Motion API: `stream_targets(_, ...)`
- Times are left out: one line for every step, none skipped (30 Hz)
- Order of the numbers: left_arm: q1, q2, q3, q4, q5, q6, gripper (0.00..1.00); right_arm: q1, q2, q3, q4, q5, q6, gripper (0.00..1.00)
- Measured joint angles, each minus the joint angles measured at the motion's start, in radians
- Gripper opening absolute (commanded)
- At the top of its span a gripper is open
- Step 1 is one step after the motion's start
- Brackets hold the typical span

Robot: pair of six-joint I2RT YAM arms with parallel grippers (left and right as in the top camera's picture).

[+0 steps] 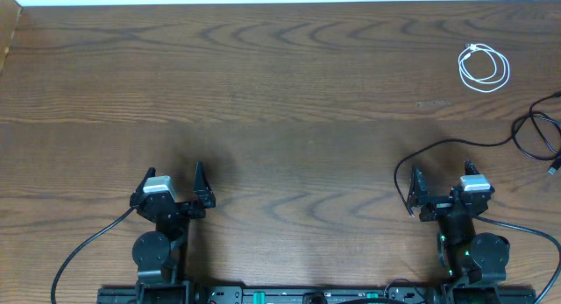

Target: Untangle cables

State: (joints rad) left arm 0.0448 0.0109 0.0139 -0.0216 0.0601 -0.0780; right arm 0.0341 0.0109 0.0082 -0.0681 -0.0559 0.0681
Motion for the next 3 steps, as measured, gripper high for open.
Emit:
stream_targets(0.000,0.000,0.000,0.000,0.000,0.000,0.98,0.000,0.000,0.000,0.000,0.000,0.000,0.99)
stream_targets(0.000,0.000,0.000,0.000,0.000,0.000,0.98,0.000,0.000,0.000,0.000,0.000,0.000,0.99)
stream_targets(0.000,0.000,0.000,0.000,0.000,0.000,0.98,0.000,0.000,0.000,0.000,0.000,0.000,0.99)
